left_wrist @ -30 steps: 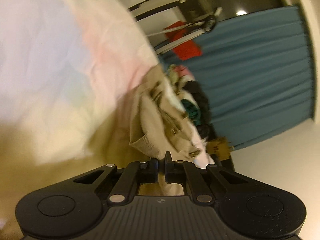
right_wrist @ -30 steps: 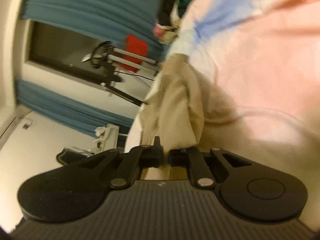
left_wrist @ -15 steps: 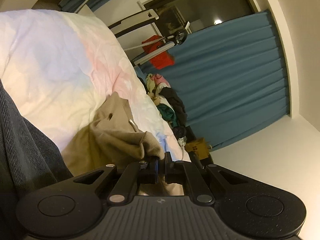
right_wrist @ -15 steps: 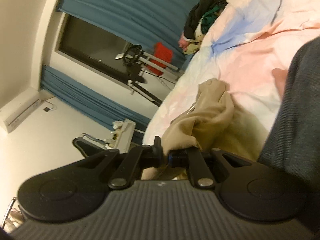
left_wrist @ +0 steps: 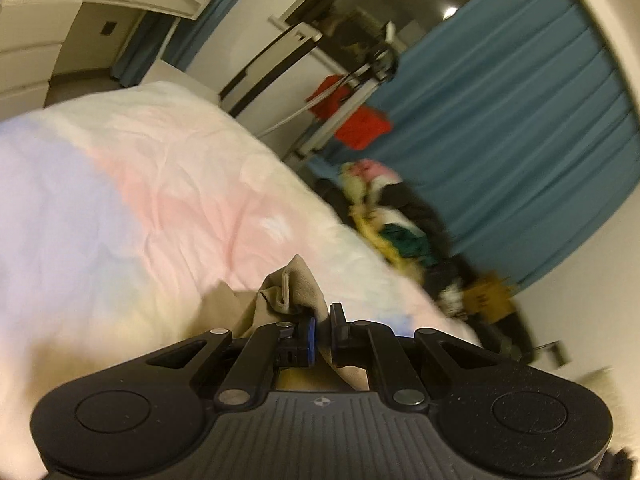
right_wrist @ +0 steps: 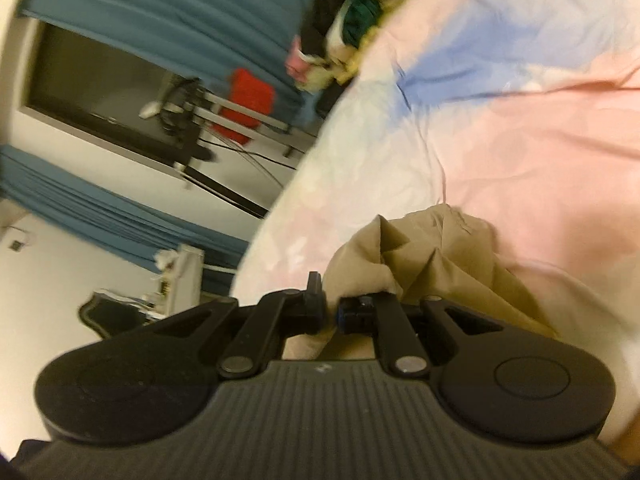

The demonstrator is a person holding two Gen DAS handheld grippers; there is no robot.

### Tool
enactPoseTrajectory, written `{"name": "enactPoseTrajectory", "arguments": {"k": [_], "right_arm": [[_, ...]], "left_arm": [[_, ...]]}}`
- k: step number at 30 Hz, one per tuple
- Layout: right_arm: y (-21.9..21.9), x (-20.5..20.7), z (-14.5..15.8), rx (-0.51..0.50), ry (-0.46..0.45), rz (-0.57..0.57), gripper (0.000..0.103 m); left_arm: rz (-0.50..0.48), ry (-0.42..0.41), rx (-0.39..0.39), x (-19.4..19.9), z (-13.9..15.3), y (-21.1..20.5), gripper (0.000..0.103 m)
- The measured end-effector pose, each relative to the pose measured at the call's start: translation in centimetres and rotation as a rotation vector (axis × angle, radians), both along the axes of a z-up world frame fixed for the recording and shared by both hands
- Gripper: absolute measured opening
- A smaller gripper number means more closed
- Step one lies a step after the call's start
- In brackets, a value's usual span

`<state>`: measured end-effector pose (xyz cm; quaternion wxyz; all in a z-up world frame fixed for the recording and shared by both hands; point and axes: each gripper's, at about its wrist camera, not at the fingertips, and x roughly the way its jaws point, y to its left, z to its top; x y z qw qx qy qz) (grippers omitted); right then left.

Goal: Fold clothes

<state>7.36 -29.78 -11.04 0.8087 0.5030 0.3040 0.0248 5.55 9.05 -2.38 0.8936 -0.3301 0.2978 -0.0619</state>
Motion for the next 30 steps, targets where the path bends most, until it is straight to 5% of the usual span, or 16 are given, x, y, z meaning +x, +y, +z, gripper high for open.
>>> {"name": "enactPoseTrajectory", "arguments": {"k": [11, 13, 15, 17, 20, 23, 25, 27, 30], "right_arm": [[-1.6, 7.5, -8.0, 0.097, 0.058, 0.142, 0.017], [-1.5, 8.3, -8.1, 0.098, 0.045, 0.177, 0.034], [-1.2, 8.9, -7.9, 0.091, 0.023, 0.213, 0.075], [-0.3, 9.0, -7.1, 0.053, -0.025, 0.251, 0.085], [1.1, 8.1, -6.5, -0.015, -0.045, 0.286, 0.084], [2.0, 5.7, -5.3, -0.123, -0.090, 0.271, 0.084], [2.6, 4.3, -4.6, -0.212, -0.118, 0.266, 0.070], [3.5, 4.3, -4.1, -0.349, -0.123, 0.288, 0.041], [4.5, 5.8, -4.9, -0.497, -0.090, 0.319, 0.025]], "left_arm": [[-0.029, 0.031, 0.040, 7.5, -7.4, 0.2, 0.008], [-0.052, 0.029, 0.080, 8.3, -8.1, 0.0, 0.009], [-0.088, 0.031, 0.107, 8.8, -8.4, -0.3, 0.015], [-0.131, 0.015, 0.130, 8.9, -8.4, -0.7, 0.054], [-0.171, -0.014, 0.171, 8.4, -8.1, -1.4, 0.076], [-0.198, -0.022, 0.219, 7.3, -7.8, -2.1, 0.079], [-0.226, -0.017, 0.260, 6.7, -7.9, -2.5, 0.080], [-0.249, -0.019, 0.317, 6.1, -7.9, -3.1, 0.080], [-0.272, -0.017, 0.421, 6.4, -8.5, -4.4, 0.080]]}}
